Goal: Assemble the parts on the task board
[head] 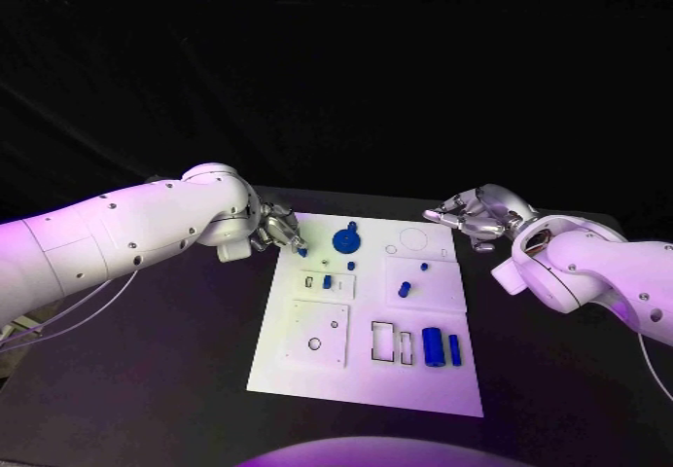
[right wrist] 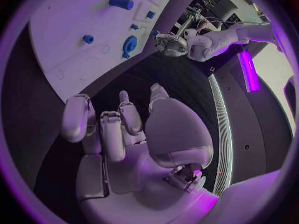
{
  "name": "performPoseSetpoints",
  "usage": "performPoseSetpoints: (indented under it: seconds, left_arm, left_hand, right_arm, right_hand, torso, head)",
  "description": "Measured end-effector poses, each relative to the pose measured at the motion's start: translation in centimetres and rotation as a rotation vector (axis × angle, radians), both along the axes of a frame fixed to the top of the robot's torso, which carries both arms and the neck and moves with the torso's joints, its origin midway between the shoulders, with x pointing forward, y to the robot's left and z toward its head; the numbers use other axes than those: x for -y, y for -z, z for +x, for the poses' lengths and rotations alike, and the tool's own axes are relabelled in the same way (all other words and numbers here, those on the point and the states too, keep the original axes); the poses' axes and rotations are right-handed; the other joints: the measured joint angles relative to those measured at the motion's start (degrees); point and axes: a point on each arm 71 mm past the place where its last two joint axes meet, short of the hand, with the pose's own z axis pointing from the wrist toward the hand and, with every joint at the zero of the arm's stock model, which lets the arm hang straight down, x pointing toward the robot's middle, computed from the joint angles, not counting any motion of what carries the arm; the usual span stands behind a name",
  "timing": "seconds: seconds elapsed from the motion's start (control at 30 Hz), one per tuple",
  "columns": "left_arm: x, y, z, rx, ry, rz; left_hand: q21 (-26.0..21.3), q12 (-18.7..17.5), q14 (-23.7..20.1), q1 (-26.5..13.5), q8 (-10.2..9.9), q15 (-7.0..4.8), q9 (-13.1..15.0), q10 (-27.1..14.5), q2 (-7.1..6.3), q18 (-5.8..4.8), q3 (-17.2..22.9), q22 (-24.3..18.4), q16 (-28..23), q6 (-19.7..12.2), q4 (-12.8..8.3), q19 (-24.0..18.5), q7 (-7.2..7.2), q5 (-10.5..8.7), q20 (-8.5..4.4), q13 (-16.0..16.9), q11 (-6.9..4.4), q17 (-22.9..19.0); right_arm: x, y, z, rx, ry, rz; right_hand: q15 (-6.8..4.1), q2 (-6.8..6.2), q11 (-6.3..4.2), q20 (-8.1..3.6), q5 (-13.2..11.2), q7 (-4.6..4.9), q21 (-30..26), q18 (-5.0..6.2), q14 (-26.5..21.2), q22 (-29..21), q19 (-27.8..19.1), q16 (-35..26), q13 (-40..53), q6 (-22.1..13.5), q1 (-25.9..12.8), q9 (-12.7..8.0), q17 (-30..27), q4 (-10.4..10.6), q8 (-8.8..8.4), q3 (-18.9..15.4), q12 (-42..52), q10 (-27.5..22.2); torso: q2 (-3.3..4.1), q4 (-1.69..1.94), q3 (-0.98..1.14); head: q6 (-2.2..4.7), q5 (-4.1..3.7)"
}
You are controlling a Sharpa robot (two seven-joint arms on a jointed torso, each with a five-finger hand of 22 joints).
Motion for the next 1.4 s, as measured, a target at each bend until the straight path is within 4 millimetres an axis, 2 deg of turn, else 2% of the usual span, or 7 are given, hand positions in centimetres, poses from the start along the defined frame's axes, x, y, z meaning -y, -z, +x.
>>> performPoseSetpoints:
  seconds: [0.13, 0.33, 0.6, 1.03, 1.4]
  left_arm:
    - [0.0, -0.1, -1.1, 0.016, 0.017, -0.026]
    - [0.2, 0.6, -2.9, 0.046, 0.048, -0.046]
    - [0.5, 1.3, -4.4, 0.106, 0.081, -0.05]
    - [0.9, 2.3, -5.1, 0.161, 0.082, -0.035]
    - [0.9, 2.4, -5.0, 0.178, 0.078, -0.002]
  left_hand:
    - [0.5, 0.4, 0.2, -0.6, 0.0, -0.2, 0.0, 0.6, -0.65, 0.0, 0.0, 1.0, 0.0, 0.5, 0.0, 0.5, -0.28, 1.68, -0.27, 0.7, -0.25, 0.0]
    - [1.0, 0.9, 0.0, -1.0, 0.0, -0.4, 0.1, 1.7, -1.01, -0.01, 0.0, 2.0, 0.0, 1.2, 0.0, 1.0, -0.48, 3.1, -0.6, 1.6, -0.47, 0.0]
    - [1.0, 1.2, 0.0, -1.3, 0.0, -0.4, 0.1, 1.8, -1.29, 0.0, 0.0, 2.0, 0.2, 1.4, 0.0, 1.0, -0.63, 3.68, -0.6, 2.2, -0.57, 0.0]
    - [1.2, 1.4, 0.2, -1.5, 0.0, -0.6, 0.0, 2.2, -1.51, -0.01, 0.0, 2.1, 0.2, 2.0, 0.0, 1.0, -0.57, 3.98, -0.6, 2.5, -0.57, 0.0]
    - [1.2, 1.4, 0.2, -1.7, -0.1, -0.6, 0.0, 2.4, -1.65, 0.0, 0.0, 2.1, 0.2, 2.1, 0.0, 1.2, -0.66, 4.19, -0.74, 2.6, -0.76, 0.0]
  right_arm:
    - [0.0, 0.0, 0.0, 0.0, 0.001, 0.0]
    - [0.1, 0.0, 0.0, 0.0, 0.001, 0.0]
    - [0.1, 0.1, 0.0, -0.002, 0.002, -0.001]
    - [0.1, 0.3, -0.1, -0.006, 0.002, -0.001]
    - [0.1, 0.3, -0.1, -0.007, 0.002, -0.001]
  right_hand:
    - [0.0, 0.0, 0.0, 0.0, 0.0, 0.0, 0.0, 0.0, 0.0, 0.0, 0.0, 0.0, 0.0, 0.0, 0.0, 0.0, 0.0, 0.0, 0.0, 0.0, 0.0, 0.0]
    - [0.0, 0.0, 0.0, 0.0, 0.0, 0.0, 0.0, 0.0, 0.0, 0.0, 0.0, 0.0, 0.0, 0.0, 0.0, 0.0, 0.0, 0.0, 0.0, 0.0, 0.0, 0.0]
    - [0.0, 0.0, 0.0, 0.0, 0.0, 0.0, 0.0, 0.0, 0.0, 0.0, 0.0, 0.0, 0.0, 0.0, 0.0, 0.0, 0.0, 0.0, 0.0, 0.0, 0.0, 0.0]
    - [0.0, 0.31, 0.0, 0.0, 0.0, 0.0, 0.0, 0.0, 0.0, 0.0, 0.0, 0.0, 0.0, 0.0, 0.3, 0.0, 0.0, 0.0, 0.35, -0.3, 0.0, 0.0]
    - [0.0, 0.31, 0.0, 0.0, 0.0, 0.0, 0.0, 0.0, 0.0, 0.0, 0.0, 0.0, 0.0, 0.0, 0.3, 0.0, 0.0, 0.0, 0.45, -0.3, 0.0, 0.0]
  torso:
    - [0.0, 0.07, -0.02]
    - [-0.01, 0.08, -0.08]
    - [-0.02, 0.07, -0.16]
    - [0.18, -0.04, -0.23]
    - [0.22, -0.07, -0.14]
  head:
    - [-0.07, 0.08]
    - [-0.15, 0.27]
    - [-0.15, 0.38]
    - [-0.24, 0.4]
    - [-0.55, 0.26]
